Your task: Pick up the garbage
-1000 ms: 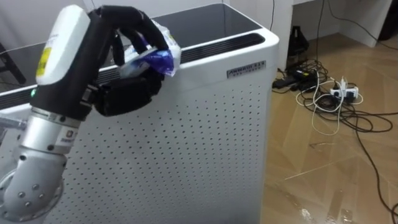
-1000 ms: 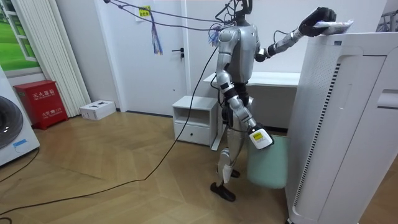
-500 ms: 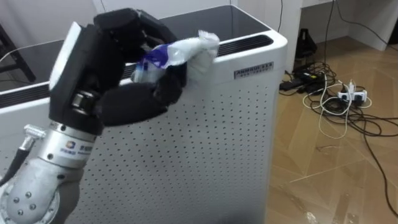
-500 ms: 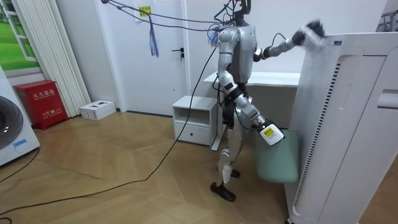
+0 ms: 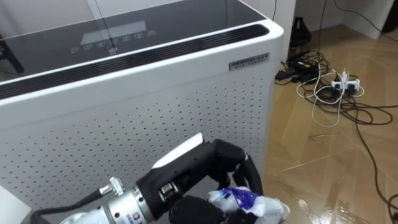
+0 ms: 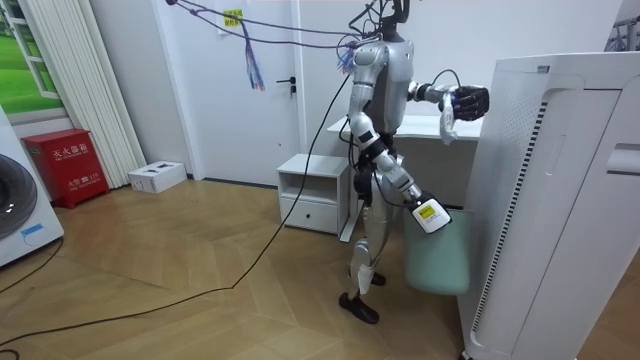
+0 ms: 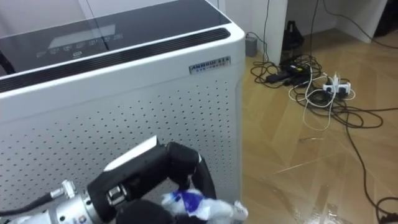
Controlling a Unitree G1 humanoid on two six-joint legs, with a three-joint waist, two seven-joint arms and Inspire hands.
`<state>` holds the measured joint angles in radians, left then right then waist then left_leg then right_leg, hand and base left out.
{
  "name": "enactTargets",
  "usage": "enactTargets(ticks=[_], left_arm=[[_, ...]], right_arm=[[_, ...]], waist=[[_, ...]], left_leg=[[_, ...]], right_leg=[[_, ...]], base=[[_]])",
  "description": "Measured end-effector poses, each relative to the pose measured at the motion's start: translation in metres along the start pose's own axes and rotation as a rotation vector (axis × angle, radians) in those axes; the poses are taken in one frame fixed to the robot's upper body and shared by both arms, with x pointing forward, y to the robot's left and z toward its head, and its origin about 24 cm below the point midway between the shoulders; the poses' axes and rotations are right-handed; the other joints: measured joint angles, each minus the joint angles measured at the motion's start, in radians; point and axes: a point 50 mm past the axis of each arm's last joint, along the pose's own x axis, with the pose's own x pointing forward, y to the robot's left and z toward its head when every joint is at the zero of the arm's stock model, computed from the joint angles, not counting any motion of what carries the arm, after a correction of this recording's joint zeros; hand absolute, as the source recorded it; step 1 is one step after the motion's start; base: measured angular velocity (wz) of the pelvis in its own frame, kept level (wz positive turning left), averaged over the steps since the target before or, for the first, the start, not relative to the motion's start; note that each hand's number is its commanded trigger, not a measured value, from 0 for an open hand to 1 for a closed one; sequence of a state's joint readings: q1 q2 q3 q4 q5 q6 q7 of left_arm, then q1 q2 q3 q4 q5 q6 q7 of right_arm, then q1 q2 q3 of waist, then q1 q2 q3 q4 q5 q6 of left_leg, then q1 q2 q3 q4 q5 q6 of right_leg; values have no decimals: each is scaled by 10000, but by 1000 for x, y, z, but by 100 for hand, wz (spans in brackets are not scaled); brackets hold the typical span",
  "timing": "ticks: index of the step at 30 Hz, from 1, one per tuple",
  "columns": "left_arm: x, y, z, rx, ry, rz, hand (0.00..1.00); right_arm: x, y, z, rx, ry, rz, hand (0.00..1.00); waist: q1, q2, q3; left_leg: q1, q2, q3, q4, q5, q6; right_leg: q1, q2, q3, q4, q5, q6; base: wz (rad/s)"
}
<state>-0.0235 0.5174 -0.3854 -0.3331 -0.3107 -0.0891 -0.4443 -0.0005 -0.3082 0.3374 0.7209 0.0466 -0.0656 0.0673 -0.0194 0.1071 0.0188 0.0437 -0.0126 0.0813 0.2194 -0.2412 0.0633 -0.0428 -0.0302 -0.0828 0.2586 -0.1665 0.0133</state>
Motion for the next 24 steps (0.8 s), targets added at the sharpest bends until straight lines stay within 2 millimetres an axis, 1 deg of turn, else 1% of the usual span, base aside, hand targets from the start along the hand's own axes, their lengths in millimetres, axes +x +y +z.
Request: enactTargets(ticks=[2, 3, 5, 6, 8, 9, 12, 13, 14, 15, 16, 18, 20, 24], left_arm=[[-7, -5, -11, -294, 487, 82, 100], [-8, -6, -13, -276, 616, 75, 100], [-10, -6, -24, -341, 1086, 132, 100], [-10, -6, -28, -304, 1247, 169, 100], [-12, -8, -42, 27, 1992, 242, 100], [-12, -8, -46, 127, 2169, 240, 100], [-16, -10, -65, 186, 2982, 465, 100], [-19, -12, -72, 338, 3404, 624, 100], [-20, -12, -78, 592, 3777, 784, 100], [-21, -12, -81, 699, 3906, 879, 100], [-21, -13, -84, 791, 4071, 1124, 100], [-21, -13, -92, 811, 4210, 1634, 100], [-24, -14, -104, 1043, 4727, 2212, 100], [-25, -16, -111, 1144, 4896, 2700, 100]], right_arm=[[0, 2, 6, -93, -224, 98, 100], [1, 3, 8, -110, -313, 111, 100], [1, 4, 17, -122, -729, 144, 100], [1, 5, 20, -155, -820, 189, 100], [1, 9, 27, -219, -1147, 348, 100], [1, 10, 29, -199, -1211, 362, 100], [2, 15, 34, -179, -1442, 450, 100], [2, 15, 35, -168, -1486, 413, 100], [2, 15, 37, -161, -1555, 395, 100], [2, 15, 38, -163, -1612, 384, 100], [1, 15, 41, -164, -1728, 402, 100], [2, 16, 43, -60, -1811, 421, 100], [2, 18, 44, 52, -1858, 417, 100], [2, 19, 46, 357, -1965, 345, 100]], waist=[[-30, -18, -5], [-26, -25, -12], [-39, -30, -13], [-38, -26, -15], [-53, -11, -20], [-61, -11, -20], [-5, -13, -23], [-23, -36, -20], [-12, -70, -38], [-4, -94, -34], [6, -154, -52], [22, -249, -50], [9, -359, -24], [-13, -446, -22]], left_leg=[[-19, -7, 29, 17, -1, 1], [-53, -8, 45, 28, -1, 1], [-254, -9, 47, 160, -1, 1], [-305, -8, 44, 182, -1, 1], [-413, -5, 15, 192, 10, 3], [-451, -5, 4, 196, 23, 2], [-561, -7, 35, 198, 51, -5], [-594, -7, 63, 199, 56, -6], [-681, -8, 110, 206, 68, -7], [-713, -13, 127, 203, 84, -10], [-796, -18, 160, 203, 100, -7], [-839, -13, 217, 204, 112, -7], [-884, -2, 226, 222, 115, -12], [-1101, -2, 262, 329, 114, -12]], right_leg=[[-37, -7, 9, 15, 0, 0], [-85, -9, 10, 36, 0, 0], [-274, -19, -5, 125, 10, -15], [-315, -20, -17, 151, 10, -15], [-422, -23, -33, 180, 21, -34], [-459, -28, -45, 194, 22, -35], [-625, -30, -28, 273, 32, -53], [-685, -30, -35, 310, 32, -52], [-799, -39, -85, 348, 35, -58], [-840, -44, -83, 351, 40, -66], [-959, -48, -49, 407, 42, -70], [-1074, -52, -60, 513, 42, -70], [-1117, -47, -103, 507, 58, -95], [-1291, -46, -80, 523, 84, -126]], base=[[-6], [-6], [0], [4], [3], [4], [-4], [-7], [-6], [-7], [-7], [-10], [-6], [0]])
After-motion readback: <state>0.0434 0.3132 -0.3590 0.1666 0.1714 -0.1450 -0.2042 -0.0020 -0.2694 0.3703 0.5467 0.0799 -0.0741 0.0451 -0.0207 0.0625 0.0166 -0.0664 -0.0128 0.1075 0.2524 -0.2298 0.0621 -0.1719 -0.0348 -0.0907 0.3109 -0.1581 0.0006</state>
